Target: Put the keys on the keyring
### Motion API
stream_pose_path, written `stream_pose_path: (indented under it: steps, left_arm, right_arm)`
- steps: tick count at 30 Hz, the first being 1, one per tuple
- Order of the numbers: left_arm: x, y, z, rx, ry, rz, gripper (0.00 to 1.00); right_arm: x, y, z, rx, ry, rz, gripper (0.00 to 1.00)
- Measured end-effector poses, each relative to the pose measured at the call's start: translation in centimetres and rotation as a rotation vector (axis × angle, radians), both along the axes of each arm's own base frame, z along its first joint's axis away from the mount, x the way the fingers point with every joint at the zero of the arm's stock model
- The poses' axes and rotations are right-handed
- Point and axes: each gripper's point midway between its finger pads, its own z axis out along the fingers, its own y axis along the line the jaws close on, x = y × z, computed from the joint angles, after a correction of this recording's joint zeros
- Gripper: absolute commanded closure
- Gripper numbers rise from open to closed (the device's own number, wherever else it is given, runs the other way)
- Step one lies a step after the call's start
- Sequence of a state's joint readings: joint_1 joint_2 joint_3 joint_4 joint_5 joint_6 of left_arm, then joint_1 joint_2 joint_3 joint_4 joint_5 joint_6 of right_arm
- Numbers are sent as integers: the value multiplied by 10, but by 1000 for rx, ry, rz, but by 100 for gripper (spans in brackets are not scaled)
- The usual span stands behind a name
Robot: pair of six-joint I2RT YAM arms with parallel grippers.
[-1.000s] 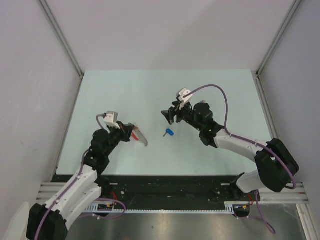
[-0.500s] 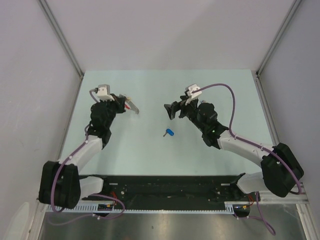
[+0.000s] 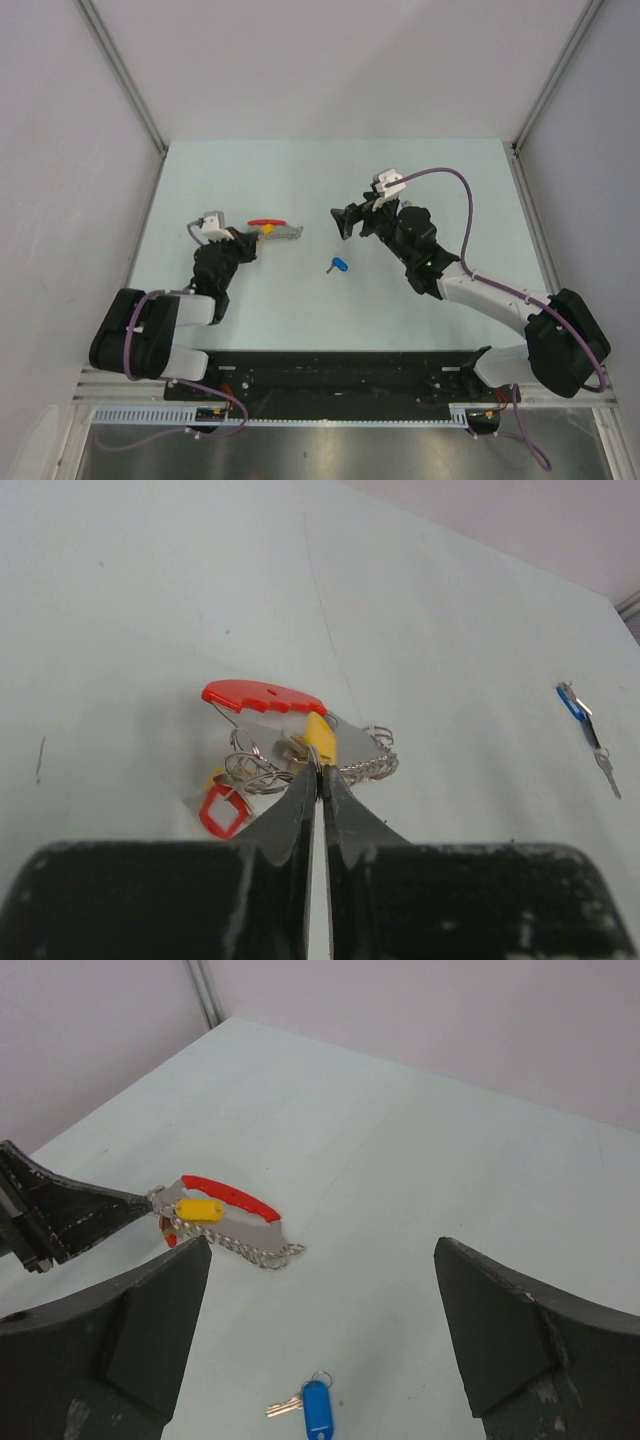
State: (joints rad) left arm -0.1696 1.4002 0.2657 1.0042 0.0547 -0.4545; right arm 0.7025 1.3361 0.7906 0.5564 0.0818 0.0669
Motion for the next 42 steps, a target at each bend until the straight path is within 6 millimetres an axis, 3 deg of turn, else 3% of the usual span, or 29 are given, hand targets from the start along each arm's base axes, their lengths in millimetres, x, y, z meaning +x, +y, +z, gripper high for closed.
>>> stream_pose_path:
  steps: [3, 6, 12, 17, 23, 28, 34, 42]
  left_arm:
    - [-12, 0, -3, -18, -8, -1, 86]
    - [-24, 1, -4, -31, -21, -2, 73]
    - [-48, 9, 4, -72, -46, 31, 21]
    - [-55, 25, 38, -89, -76, 116, 1]
    - [-67, 46, 104, -95, -128, 219, 0]
    - [-82, 60, 142, -78, -93, 285, 0]
    - [-102, 72, 174, 21, -42, 311, 0]
    - [-147, 106, 205, 165, -108, 412, 0]
  right_arm:
    - [0, 0, -1, -1, 2, 0, 0]
    - [-1, -1, -1, -3, 4, 0, 0]
    - [-2, -8, 7, 7, -4, -26, 0]
    - [-2, -18, 21, 44, -20, -75, 0]
    - [3, -38, 33, 119, -2, -166, 0]
    - [3, -61, 42, 176, 23, -253, 0]
    - [-9, -88, 57, 210, 32, -332, 0]
    - [-41, -127, 65, 184, 59, -405, 0]
